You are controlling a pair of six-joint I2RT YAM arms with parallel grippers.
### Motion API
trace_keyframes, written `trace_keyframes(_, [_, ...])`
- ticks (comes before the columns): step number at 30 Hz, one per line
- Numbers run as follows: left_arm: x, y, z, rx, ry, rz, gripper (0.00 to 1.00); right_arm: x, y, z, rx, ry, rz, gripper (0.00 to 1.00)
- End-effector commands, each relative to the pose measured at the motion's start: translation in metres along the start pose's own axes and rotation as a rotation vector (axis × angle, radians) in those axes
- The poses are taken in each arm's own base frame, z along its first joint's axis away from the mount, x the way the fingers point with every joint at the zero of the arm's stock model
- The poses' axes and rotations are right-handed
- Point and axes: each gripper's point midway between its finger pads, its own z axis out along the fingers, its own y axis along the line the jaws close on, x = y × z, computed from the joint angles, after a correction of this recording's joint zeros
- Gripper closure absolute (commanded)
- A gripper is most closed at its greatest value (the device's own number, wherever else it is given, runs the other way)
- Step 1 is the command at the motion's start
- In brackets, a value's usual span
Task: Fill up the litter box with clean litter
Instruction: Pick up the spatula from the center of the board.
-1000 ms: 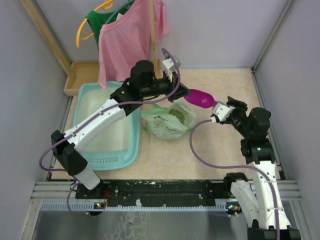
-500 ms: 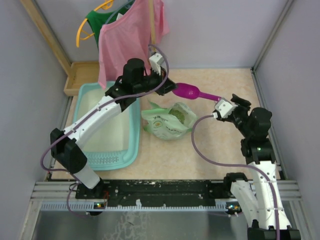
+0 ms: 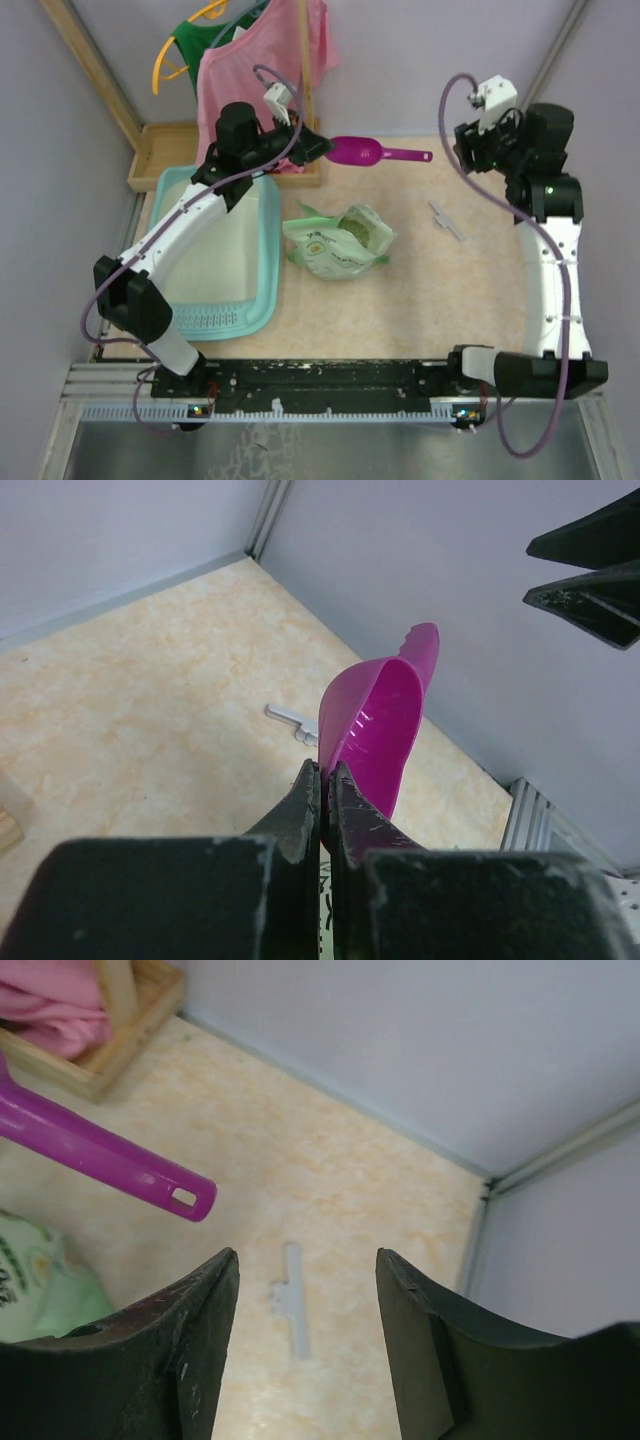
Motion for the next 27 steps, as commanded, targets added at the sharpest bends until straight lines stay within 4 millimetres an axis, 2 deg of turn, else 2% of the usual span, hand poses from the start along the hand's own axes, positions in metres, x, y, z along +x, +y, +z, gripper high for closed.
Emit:
trace_keyframes(1, [-0.043,-0.007,-0.022,0.061,-0.115,0.001,1.00,-0.032,0.021,-0.016,-0.282,0.012,0.407,0.45])
trace_keyframes(3, [-0.045,0.000,-0.032,0.057,-0.128,-0.021,1.00,-0.051,0.019,-0.025,-0.445,-0.053,0.562,0.48])
trace_keyframes(4, [-0.046,0.001,-0.036,0.063,-0.134,-0.039,1.00,-0.055,0.008,-0.029,-0.508,-0.102,0.637,0.48])
trace_keyframes(6, [-0.046,0.004,-0.045,0.074,-0.142,-0.066,1.00,-0.058,0.008,-0.037,-0.731,-0.155,0.802,0.49])
trace_keyframes(8, [-0.045,0.000,-0.050,0.107,-0.143,-0.085,1.00,-0.047,0.020,-0.043,-0.959,-0.100,0.894,0.51])
trace_keyframes(9, [-0.043,-0.003,-0.051,0.126,-0.135,-0.094,1.00,-0.040,0.026,-0.047,-0.986,-0.070,0.885,0.51])
trace_keyframes(11, [-0.040,-0.013,-0.052,0.189,-0.122,-0.105,1.00,-0.028,0.039,-0.050,-1.014,-0.050,0.853,0.42])
trace_keyframes(14, [-0.035,-0.023,-0.052,0.258,-0.110,-0.144,1.00,-0.026,0.052,-0.051,-1.051,-0.037,0.838,0.34])
trace_keyframes(20, [-0.032,-0.028,-0.052,0.288,-0.095,-0.165,1.00,-0.027,0.058,-0.047,-1.073,-0.037,0.816,0.33])
trace_keyframes(25, [-0.024,-0.033,-0.047,0.273,-0.063,-0.159,1.00,-0.034,0.090,-0.049,-1.168,-0.023,0.768,0.35])
trace_keyframes(27, [-0.022,-0.035,-0.046,0.278,-0.059,-0.163,1.00,-0.035,0.095,-0.048,-1.174,-0.026,0.764,0.35])
